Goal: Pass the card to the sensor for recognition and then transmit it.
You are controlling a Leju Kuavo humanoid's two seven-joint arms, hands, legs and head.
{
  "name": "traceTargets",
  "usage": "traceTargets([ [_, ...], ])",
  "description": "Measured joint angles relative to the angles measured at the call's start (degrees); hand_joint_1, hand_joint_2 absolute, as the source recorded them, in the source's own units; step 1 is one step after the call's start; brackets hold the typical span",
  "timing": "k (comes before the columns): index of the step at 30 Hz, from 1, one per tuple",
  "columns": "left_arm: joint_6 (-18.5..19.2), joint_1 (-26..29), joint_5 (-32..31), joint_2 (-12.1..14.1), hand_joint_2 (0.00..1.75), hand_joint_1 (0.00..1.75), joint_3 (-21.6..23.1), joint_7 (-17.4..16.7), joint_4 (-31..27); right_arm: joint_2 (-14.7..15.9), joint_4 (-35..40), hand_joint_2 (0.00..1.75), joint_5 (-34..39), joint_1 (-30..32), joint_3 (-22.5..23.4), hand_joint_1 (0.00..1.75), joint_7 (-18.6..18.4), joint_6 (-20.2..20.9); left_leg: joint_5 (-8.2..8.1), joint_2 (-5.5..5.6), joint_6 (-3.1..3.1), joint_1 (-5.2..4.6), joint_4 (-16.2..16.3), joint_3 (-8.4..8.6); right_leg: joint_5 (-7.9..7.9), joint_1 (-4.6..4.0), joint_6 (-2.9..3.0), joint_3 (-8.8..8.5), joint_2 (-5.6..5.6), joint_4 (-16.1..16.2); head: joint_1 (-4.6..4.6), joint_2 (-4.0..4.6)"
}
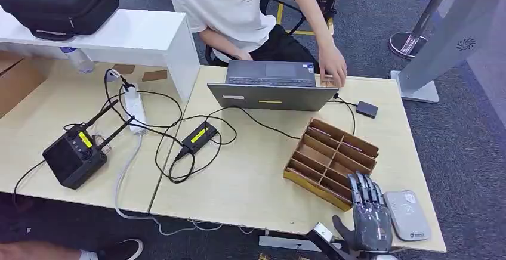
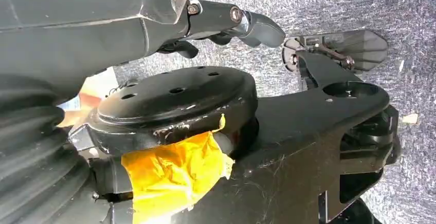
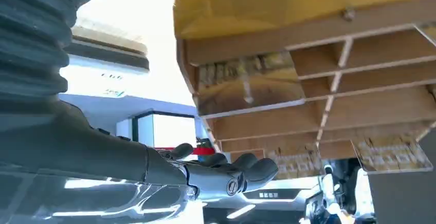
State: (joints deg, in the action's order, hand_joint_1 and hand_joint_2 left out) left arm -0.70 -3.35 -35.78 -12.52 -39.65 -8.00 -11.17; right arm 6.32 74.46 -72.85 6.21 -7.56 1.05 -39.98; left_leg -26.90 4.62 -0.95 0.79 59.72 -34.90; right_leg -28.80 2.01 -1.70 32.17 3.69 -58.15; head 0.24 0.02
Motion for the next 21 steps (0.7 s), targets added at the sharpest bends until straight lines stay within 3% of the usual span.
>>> traceTargets([
  [21,0.02,-0.15,-1.03,0.0,1.75,0.0,0.0,-0.35,0.0,-0.59,0.7,1.75,1.64,-1.65,-0.96,0.0,-0.79,0.0,0.0,-0.01,0.0,0.0,0.0,0.0,0.0,0.0,0.0,0.0,0.0,-0.01,0.0,0.0],
])
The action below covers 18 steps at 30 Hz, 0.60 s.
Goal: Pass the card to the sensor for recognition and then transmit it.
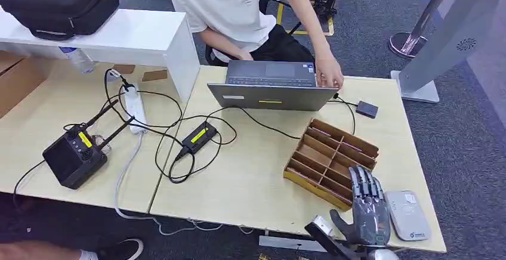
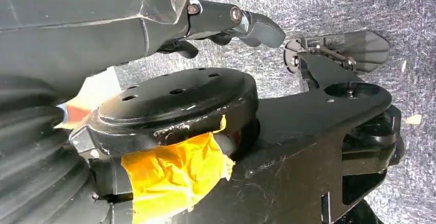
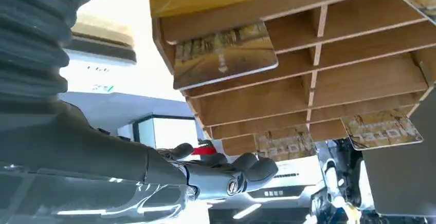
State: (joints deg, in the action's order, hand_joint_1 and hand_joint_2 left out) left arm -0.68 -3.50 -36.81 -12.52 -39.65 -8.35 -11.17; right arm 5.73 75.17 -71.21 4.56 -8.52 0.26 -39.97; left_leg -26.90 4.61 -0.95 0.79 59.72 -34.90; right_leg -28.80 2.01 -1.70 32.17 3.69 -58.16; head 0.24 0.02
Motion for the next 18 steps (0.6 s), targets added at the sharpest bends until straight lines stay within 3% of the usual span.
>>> traceTargets([
  [8,0.15,-0.05,-0.59,0.0,1.75,0.0,0.0,-0.09,0.0,-0.83,-2.32,1.75,-1.14,-1.83,0.24,0.0,1.05,0.0,0.0,0.01,0.0,0.0,0.0,0.0,0.0,0.0,0.0,0.0,0.0,0.0,0.0,-0.02],
  [9,0.15,-0.06,-0.64,0.0,1.75,0.0,0.0,-0.09,0.0,-0.92,-2.54,1.75,-1.11,-2.01,0.26,1.75,1.05,0.02,0.0,0.01,0.0,0.0,0.0,0.0,0.0,0.0,0.0,0.0,0.0,0.0,0.0,-0.02],
  [18,0.18,-0.07,-1.07,0.0,1.75,0.0,0.0,0.46,0.0,-1.55,-5.38,1.75,2.19,-3.24,0.57,1.75,3.95,0.0,0.0,0.01,0.0,0.0,0.0,0.0,0.0,0.0,0.0,0.0,0.0,0.0,0.0,0.0],
])
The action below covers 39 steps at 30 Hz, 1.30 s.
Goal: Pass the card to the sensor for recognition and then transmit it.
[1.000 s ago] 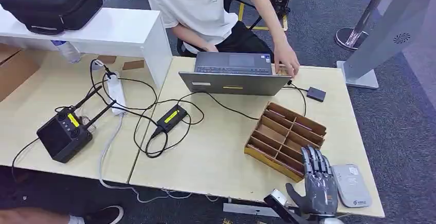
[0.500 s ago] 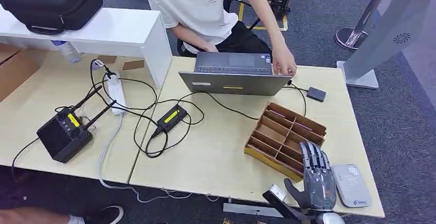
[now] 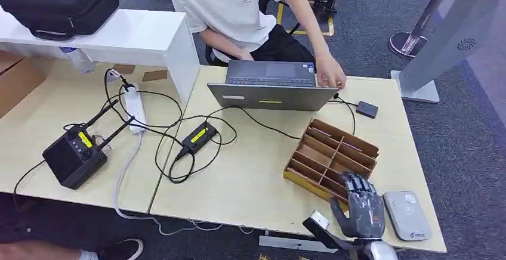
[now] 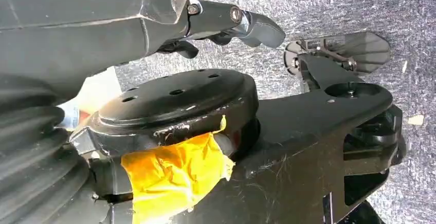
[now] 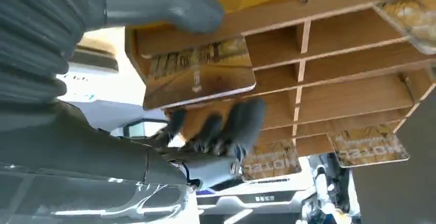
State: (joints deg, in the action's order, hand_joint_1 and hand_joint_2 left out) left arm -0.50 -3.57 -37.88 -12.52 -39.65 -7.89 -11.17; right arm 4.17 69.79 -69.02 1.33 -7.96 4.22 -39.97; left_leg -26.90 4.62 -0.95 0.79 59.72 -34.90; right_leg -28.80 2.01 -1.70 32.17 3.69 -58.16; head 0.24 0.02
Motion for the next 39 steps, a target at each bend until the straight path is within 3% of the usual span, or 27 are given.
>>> traceTargets([
  [9,0.0,0.1,-0.64,0.0,1.75,0.0,0.0,1.05,0.0,-0.33,-0.64,1.75,0.11,-1.2,0.26,1.75,0.29,-0.39,0.0,-0.01,0.0,0.0,0.0,0.06,0.0,0.0,0.0,-0.04,0.0,0.01,-0.02,0.0],
  [15,0.0,0.25,-1.66,0.0,1.75,0.0,0.0,3.74,0.0,-0.57,-1.1,1.75,0.04,-1.37,0.5,1.75,0.79,-0.39,0.0,0.0,0.0,0.0,0.0,0.1,0.0,-0.01,0.0,-0.09,0.0,0.01,0.0,0.0],
  [39,-0.63,0.29,-2.45,0.0,1.75,0.0,0.2,5.62,0.0,-1.53,-2.36,1.75,0.09,-1.88,0.68,1.75,1.71,-0.42,0.0,-0.03,0.0,0.0,0.0,0.24,0.0,-0.01,0.0,-0.2,0.01,0.01,0.0,0.0],
])
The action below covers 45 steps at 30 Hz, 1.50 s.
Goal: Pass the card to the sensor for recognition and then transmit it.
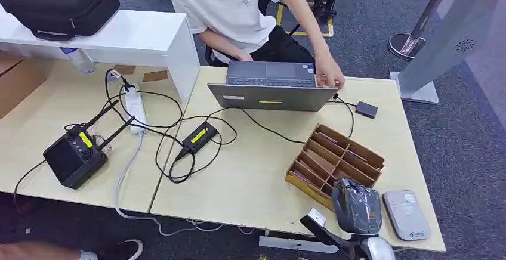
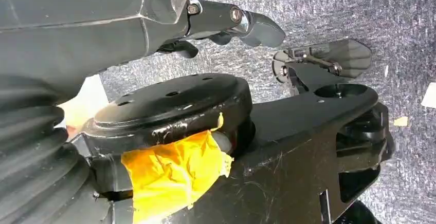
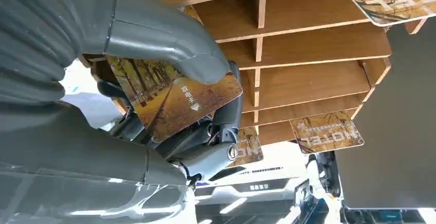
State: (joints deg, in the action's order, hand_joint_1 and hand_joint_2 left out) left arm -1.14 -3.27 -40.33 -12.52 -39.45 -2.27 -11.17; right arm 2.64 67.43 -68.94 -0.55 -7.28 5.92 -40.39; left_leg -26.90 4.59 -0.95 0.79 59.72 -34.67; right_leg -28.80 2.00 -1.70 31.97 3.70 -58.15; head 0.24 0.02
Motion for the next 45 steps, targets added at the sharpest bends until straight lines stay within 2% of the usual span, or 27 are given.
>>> traceTargets([
  [5,-0.15,0.02,-0.5,0.02,1.75,0.0,0.0,-0.15,0.0,-0.04,0.44,1.75,0.53,-0.02,0.42,1.75,0.87,0.0,0.0,0.0,0.0,0.0,0.0,0.0,0.0,0.0,0.0,-0.02,0.0,0.0,0.0,0.0],
  [10,-0.06,0.01,-1.33,0.07,1.75,0.0,0.0,-1.38,0.0,0.44,2.05,1.75,4.96,-1.24,-0.13,1.75,0.02,0.22,0.04,0.0,-0.04,-0.01,0.0,-0.04,0.03,0.0,0.02,-0.01,0.0,-0.02,0.0,0.0],
  [15,0.22,-0.02,-2.32,0.07,1.75,0.0,0.0,-1.84,0.0,3.34,4.46,1.75,9.74,-5.93,-3.21,1.75,-2.78,2.27,0.1,0.0,0.0,-0.02,0.01,-0.04,0.08,0.01,-0.03,0.0,0.01,-0.02,0.02,0.0],
  [26,1.18,-0.12,-3.8,0.09,1.75,0.0,0.0,-1.99,0.0,8.55,5.95,1.75,12.09,-19.25,-6.97,1.75,-4.35,6.27,0.13,0.01,0.0,-0.03,0.02,-0.04,0.13,0.02,0.02,0.02,0.01,-0.03,-0.02,-0.02],
  [30,1.31,-0.13,-3.85,0.09,1.75,0.0,0.0,-1.99,0.0,9.38,5.92,1.75,12.17,-22.1,-7.52,1.75,-4.46,6.71,0.13,0.02,0.0,-0.02,0.02,-0.05,0.13,0.01,0.02,0.02,0.01,-0.03,0.0,0.0],
  [39,1.38,-0.14,-4.0,0.09,1.75,0.0,0.0,-2.01,0.0,10.03,5.75,1.75,12.2,-23.67,-8.57,1.75,-4.74,6.82,0.13,0.02,0.0,-0.02,0.02,-0.08,0.13,0.01,0.02,0.04,0.0,-0.03,-0.02,-0.02],
  [45,1.9,-0.19,-4.76,0.11,1.75,0.0,0.0,-2.03,0.0,10.86,5.09,1.75,13.44,-28.48,-9.9,1.75,-6.07,9.22,0.17,0.01,0.02,-0.03,0.02,-0.09,0.17,0.01,0.02,0.04,0.01,-0.05,-0.02,0.0],
])
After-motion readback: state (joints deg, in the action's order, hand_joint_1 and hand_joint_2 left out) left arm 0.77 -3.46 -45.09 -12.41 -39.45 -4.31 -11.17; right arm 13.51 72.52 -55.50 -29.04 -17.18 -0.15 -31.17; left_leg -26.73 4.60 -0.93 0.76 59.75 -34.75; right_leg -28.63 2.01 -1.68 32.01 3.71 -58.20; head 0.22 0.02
